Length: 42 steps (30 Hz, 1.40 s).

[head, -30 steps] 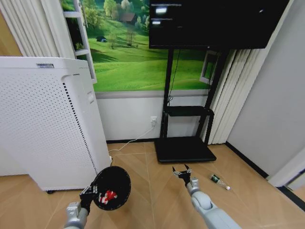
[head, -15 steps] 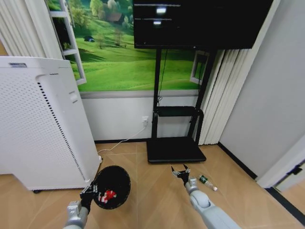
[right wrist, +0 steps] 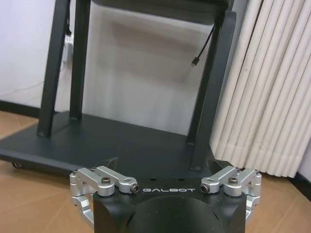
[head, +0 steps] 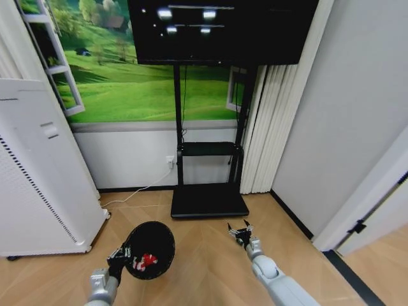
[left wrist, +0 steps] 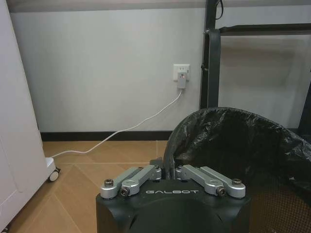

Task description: Pick up the trash bin and place the garbage on the floor into it.

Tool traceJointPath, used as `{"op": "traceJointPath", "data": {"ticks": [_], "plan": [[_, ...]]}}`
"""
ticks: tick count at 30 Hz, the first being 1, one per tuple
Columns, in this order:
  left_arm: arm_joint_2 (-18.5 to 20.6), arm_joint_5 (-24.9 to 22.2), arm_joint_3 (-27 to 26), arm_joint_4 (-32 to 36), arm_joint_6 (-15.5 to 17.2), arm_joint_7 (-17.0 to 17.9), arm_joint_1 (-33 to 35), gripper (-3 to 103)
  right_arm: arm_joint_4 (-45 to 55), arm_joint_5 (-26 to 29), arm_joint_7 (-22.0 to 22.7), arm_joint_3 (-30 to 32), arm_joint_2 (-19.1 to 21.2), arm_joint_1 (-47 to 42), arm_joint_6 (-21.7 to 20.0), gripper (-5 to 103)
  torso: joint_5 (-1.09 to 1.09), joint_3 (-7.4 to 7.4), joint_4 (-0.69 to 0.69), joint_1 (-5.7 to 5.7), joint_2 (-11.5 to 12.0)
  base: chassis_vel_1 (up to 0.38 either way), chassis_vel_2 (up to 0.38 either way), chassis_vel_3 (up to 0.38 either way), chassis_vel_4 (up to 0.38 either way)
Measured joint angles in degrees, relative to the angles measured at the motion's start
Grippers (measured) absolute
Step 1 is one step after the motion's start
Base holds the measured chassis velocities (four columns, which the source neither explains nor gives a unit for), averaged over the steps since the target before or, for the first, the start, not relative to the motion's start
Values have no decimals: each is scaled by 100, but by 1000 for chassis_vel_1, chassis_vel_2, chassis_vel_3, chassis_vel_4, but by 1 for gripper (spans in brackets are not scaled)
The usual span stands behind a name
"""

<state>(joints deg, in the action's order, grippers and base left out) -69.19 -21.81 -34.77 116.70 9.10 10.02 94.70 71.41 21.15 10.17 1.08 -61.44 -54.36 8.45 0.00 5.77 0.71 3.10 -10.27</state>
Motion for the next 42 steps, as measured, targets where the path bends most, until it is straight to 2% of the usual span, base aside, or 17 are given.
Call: {"op": "traceJointPath", "data": {"ticks": [7,10,11,13,17,19,23,26,28,34,42], "plan": [[0,12,2,29,-1,10,56,7,-556,-193,86,-570,23,505,-102,100,0,0,-7,0,0,54,86,-53,-54],[5,31,-5,78,-6,22,141,7,-1228,-295,90,-1259,-4,1154,-147,100,0,0,-5,0,0,23,18,-14,-7],[5,31,-5,78,-6,22,141,7,-1228,-295,90,-1259,-4,1154,-147,100,0,0,-5,0,0,0,0,0,0],[8,41,-6,108,-14,10,188,7,-1533,-103,87,-1625,-61,1510,-384,100,-1,0,-3,0,0,0,0,0,0],[3,47,-17,136,-21,3,225,7,-1731,-6,81,-1872,-143,1749,-637,100,0,0,-2,0,0,0,0,0,0],[2,44,-38,169,-37,0,259,7,-1775,-4,243,-1994,-172,1853,-864,100,-1,0,-4,0,0,0,0,0,0],[11,20,-69,193,-41,0,254,7,-1636,109,315,-1958,-103,1786,-888,100,0,0,-4,0,0,0,0,0,0],[37,-2,-71,191,-41,2,197,7,-1604,139,45,-1767,-74,1647,-435,100,1,0,-2,0,0,0,0,0,0],[41,-3,-59,187,-42,3,182,7,-1604,152,-62,-1698,-69,1616,-403,100,1,0,-2,0,0,0,0,0,0],[30,13,10,123,-41,2,153,7,-1624,241,-197,-1482,-91,1479,-462,100,-1,0,-4,0,0,0,0,0,0],[15,25,26,79,-42,-1,118,7,-1778,257,-195,-1508,-127,1498,-555,100,-1,0,-3,0,0,-82,-84,79,83]]}}
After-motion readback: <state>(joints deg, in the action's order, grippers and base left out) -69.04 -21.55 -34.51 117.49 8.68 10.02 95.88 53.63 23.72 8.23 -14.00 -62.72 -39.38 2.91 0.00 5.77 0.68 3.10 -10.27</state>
